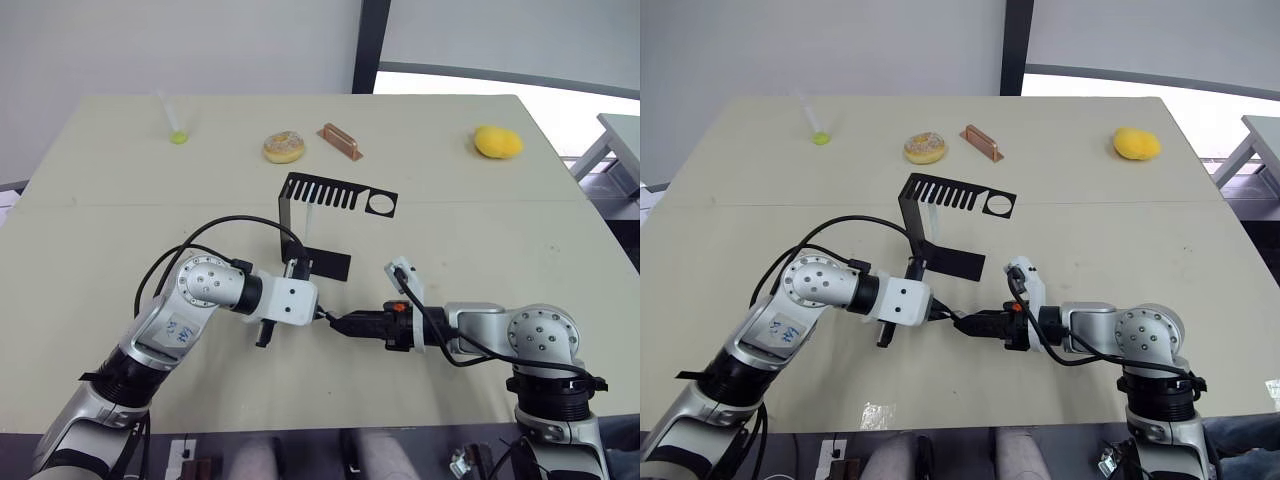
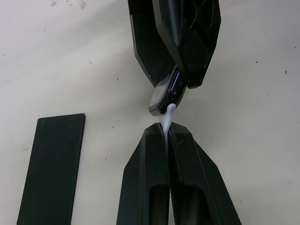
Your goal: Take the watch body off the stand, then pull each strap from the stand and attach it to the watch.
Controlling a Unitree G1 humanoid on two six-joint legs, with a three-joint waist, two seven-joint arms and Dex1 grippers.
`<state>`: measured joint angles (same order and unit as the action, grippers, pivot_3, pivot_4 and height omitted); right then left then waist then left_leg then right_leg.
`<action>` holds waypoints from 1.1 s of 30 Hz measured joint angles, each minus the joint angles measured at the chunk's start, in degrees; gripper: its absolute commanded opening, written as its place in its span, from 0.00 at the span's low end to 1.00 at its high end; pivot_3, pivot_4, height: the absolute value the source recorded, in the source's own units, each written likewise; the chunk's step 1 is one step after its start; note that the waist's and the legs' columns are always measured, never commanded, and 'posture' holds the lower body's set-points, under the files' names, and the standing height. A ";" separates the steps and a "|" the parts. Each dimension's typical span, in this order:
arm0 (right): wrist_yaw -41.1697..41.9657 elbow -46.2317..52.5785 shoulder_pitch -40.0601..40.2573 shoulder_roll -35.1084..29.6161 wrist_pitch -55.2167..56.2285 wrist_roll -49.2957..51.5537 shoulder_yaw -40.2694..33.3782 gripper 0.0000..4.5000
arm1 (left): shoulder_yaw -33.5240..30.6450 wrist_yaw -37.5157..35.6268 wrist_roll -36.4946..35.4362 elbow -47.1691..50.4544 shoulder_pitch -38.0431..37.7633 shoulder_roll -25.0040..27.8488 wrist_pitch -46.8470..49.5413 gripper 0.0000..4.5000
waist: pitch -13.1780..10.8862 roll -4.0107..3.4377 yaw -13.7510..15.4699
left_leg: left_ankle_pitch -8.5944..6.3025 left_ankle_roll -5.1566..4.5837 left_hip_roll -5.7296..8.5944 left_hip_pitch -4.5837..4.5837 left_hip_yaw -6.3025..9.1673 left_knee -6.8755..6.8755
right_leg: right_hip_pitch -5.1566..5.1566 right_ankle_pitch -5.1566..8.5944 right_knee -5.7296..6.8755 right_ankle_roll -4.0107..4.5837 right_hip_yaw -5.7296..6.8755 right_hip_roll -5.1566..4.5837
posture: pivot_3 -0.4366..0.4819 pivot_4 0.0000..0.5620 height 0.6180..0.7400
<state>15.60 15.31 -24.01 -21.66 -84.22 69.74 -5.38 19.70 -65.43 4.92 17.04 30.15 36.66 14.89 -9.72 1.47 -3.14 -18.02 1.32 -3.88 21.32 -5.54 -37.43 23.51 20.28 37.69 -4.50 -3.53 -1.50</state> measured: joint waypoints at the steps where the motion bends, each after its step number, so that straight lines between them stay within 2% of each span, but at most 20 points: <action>1: 0.00 0.02 0.00 0.01 0.00 0.00 0.00 0.34 | 0.04 0.06 0.00 0.00 0.00 -0.02 0.08 0.00 | 0.00 0.00 0.00 | 0.00 0.00 0.00 0.00 0.00 0.00 | 0.00 0.00 0.00 0.00 0.00 0.00 | 0.48 0.27 1.00; 14: 0.01 0.42 0.25 0.02 0.01 0.00 0.06 0.34 | 0.39 0.42 0.15 0.03 -0.08 -0.04 0.30 0.00 | 0.00 0.00 0.01 | 0.00 0.00 0.00 0.00 0.00 -0.01 | 0.00 0.00 0.00 0.00 0.00 0.00 | 0.48 0.27 1.00; 18: 0.50 1.28 0.37 0.08 0.27 0.26 0.50 0.34 | -0.25 0.80 -1.03 1.40 -1.05 -0.22 2.00 0.28 | 0.00 0.00 -0.05 | 0.00 0.00 -0.02 0.00 0.00 0.00 | 0.01 0.00 0.04 0.00 0.00 0.02 | 0.48 0.27 1.00; 19: 0.97 1.99 0.38 0.20 0.36 0.68 1.02 0.34 | -0.81 0.71 -1.87 2.58 -1.83 0.59 2.31 0.39 | 0.00 0.00 -0.15 | 0.00 0.00 -0.02 0.00 0.00 0.01 | 0.02 0.00 0.06 0.00 -0.02 0.03 | 0.48 0.27 1.00; 20: 1.52 2.76 0.43 0.10 0.56 0.83 1.56 0.34 | -2.23 0.17 -3.12 3.77 -3.15 2.51 2.24 0.47 | 0.00 0.00 -0.28 | 0.00 0.01 -0.03 0.00 0.00 0.04 | 0.05 0.00 0.06 0.00 -0.04 0.03 | 0.48 0.27 1.00; 22: 2.54 3.97 1.05 -1.17 1.62 0.83 1.64 0.34 | -6.61 -1.31 -4.96 4.60 -6.99 8.13 1.61 0.70 | 0.01 -0.02 -0.60 | 0.01 0.01 -0.04 -0.05 0.03 0.10 | 0.07 0.02 0.06 0.04 -0.04 0.04 | 0.48 0.27 1.00; 24: 5.69 6.35 2.18 -4.75 5.33 -2.13 2.80 0.34 | -13.73 -3.55 -8.32 4.07 -13.63 13.66 -0.75 0.90 | 0.01 -0.03 -0.59 | 0.00 0.00 -0.03 -0.04 0.04 0.12 | 0.09 0.04 0.03 0.07 -0.01 0.00 | 0.48 0.27 1.00; 25: 8.23 7.96 3.15 -7.27 8.04 -4.49 3.34 0.34 | -17.61 -5.00 -10.84 3.20 -17.15 14.75 -1.86 0.99 | 0.00 -0.04 -0.42 | -0.01 -0.01 0.00 -0.04 0.06 0.12 | 0.07 0.04 0.02 0.07 0.03 -0.06 | 0.48 0.27 1.00; 27: 14.65 11.58 4.77 -11.63 17.40 -11.86 6.00 0.34 | -24.50 -8.55 -17.45 2.25 -23.28 15.68 -3.32 1.00 | 0.00 -0.03 -0.25 | -0.13 -0.22 0.00 0.01 0.09 0.08 | 0.05 0.04 -0.10 0.07 0.09 -0.08 | 0.48 0.27 1.00; 29: 22.82 14.49 7.05 -16.48 32.59 -23.01 10.24 0.34 | -30.12 -10.76 -24.77 2.73 -26.89 15.55 -2.11 1.00 | 0.00 -0.02 0.11 | -0.18 -0.31 0.04 0.02 0.16 0.04 | -0.03 0.04 -0.19 0.06 0.16 -0.10 | 0.48 0.27 1.00; 30: 28.16 15.36 9.13 -20.08 43.85 -30.88 12.81 0.34 | -33.38 -10.83 -29.19 3.23 -28.19 15.26 0.20 1.00 | 0.00 -0.02 0.42 | -0.20 -0.34 0.09 0.01 0.22 0.04 | -0.09 0.04 -0.26 0.05 0.21 -0.11 | 0.48 0.27 1.00; 33: 37.43 14.18 13.72 -24.76 65.17 -44.42 16.10 0.34 | -38.50 -8.51 -37.02 4.52 -28.95 14.45 6.37 1.00 | 0.03 0.05 0.83 | -0.21 -0.36 0.12 -0.06 0.20 -0.01 | -0.21 0.02 -0.27 -0.01 0.17 -0.07 | 0.48 0.27 1.00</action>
<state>53.03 29.49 -10.29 -46.42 -19.05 25.33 10.72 -18.80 -73.94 -32.10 21.57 1.20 51.11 21.26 -9.68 1.52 -2.31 -18.23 0.96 -3.76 21.26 -5.34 -37.44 23.29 20.30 37.42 -4.52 -3.36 -1.58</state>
